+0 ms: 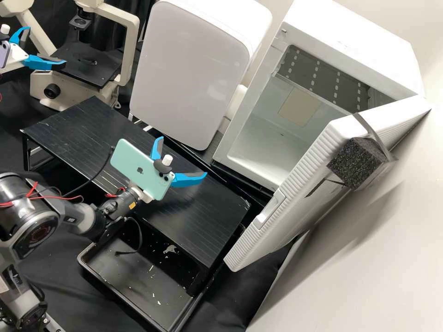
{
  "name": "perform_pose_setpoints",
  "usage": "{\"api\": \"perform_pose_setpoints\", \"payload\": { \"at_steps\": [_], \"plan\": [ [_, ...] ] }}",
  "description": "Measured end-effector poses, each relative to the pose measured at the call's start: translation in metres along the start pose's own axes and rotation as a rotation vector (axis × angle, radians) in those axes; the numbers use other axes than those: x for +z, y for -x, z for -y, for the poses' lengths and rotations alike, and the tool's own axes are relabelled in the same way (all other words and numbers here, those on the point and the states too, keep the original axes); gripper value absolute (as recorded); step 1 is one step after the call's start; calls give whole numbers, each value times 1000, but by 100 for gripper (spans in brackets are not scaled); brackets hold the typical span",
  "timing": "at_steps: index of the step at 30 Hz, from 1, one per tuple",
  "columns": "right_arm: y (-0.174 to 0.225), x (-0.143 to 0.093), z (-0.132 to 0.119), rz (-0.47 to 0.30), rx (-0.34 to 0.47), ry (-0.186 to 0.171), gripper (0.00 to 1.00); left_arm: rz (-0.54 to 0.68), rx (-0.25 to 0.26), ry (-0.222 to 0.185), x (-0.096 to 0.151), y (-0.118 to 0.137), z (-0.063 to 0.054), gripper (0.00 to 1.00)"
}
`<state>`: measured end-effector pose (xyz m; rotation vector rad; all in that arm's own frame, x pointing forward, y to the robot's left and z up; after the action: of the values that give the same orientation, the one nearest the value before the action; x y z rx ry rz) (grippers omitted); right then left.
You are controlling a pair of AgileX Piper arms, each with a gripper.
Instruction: Place the petri dish in the incubator
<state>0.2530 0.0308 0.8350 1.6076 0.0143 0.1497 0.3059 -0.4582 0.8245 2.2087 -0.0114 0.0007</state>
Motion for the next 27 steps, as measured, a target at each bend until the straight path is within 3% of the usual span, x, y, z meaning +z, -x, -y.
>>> {"api": "perform_pose_setpoints", "payload": {
  "at_steps": [5,11,19,27],
  "plan": [
    [29,-8,4,-47,1,-11,100,0,0,0,0,0,0,100],
    [51,-14,23,-75,-88,-24,100,0,0,0,0,0,0,100],
    [60,-13,33,-72,-138,-1,100,0,0,0,0,0,0,100],
    [57,-4,48,-23,-199,20,100,0,0,0,0,0,0,100]
  ]
}}
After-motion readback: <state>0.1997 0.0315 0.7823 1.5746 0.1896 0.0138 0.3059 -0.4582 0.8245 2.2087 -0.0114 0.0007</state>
